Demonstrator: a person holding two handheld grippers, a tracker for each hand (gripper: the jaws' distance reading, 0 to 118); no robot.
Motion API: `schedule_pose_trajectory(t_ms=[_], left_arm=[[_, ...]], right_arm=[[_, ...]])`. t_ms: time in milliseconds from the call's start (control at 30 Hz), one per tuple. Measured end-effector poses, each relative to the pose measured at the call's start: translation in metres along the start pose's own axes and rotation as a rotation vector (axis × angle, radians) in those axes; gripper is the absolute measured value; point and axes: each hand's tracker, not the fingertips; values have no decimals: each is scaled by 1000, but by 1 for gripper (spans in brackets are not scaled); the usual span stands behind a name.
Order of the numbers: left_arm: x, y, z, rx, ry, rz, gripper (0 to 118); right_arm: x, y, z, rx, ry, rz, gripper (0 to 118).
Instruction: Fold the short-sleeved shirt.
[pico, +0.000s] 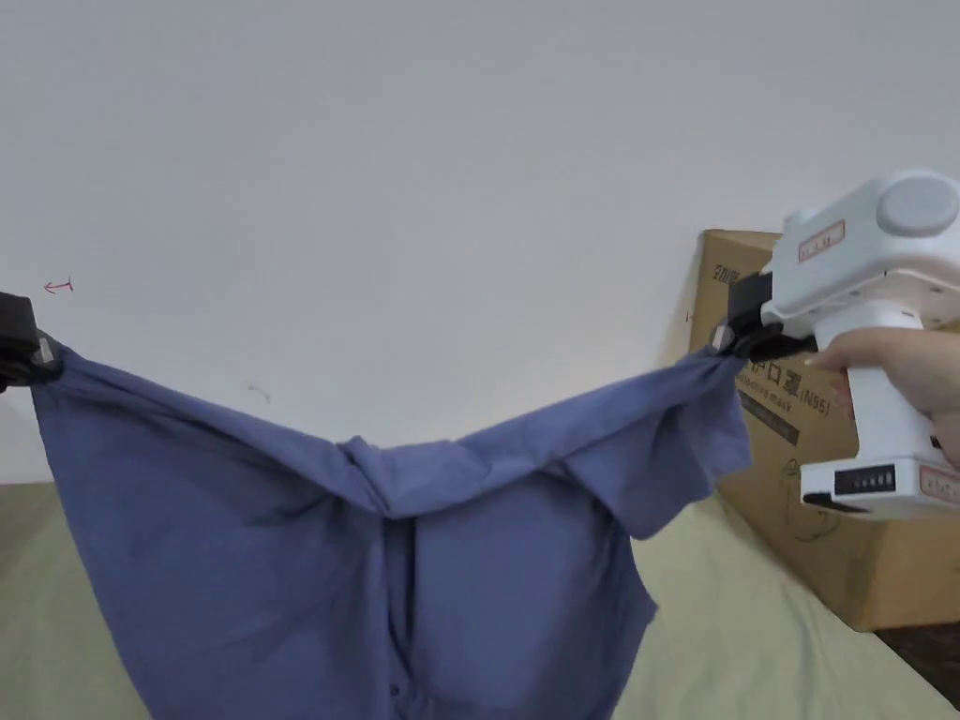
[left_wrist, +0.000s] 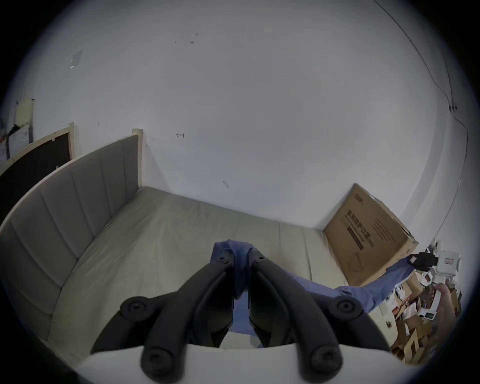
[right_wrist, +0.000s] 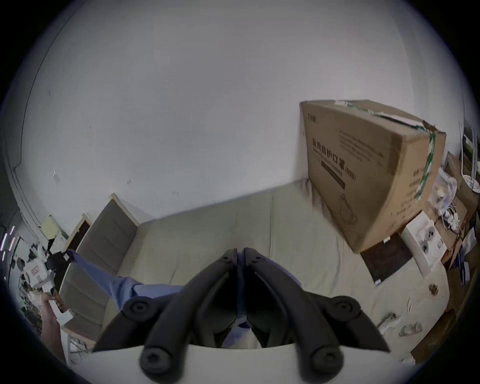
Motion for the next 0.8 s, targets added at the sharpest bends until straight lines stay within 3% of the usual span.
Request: schedule_pose_trajectory(t_ms=[267,433,600,733,800], left_arm=[[13,23,-35,103,-22,-33,8],[16,0,-62,80,-20,-38,8],[-10,-90,-96,-129,-43,49,8],[-47,-204,-119,-427,-9,32,8],[-67,-259,-120,-535,-7,22,8]], right_arm=[[-24,61,-9,160,-14,37,4],[-17,40,-21,171,-41,64,4],[40,-55,-77,-28,-87,10,4],[108,-179,-118,-302,-165,-34,4],[135,-240,-121,-394,-178,-93,4]])
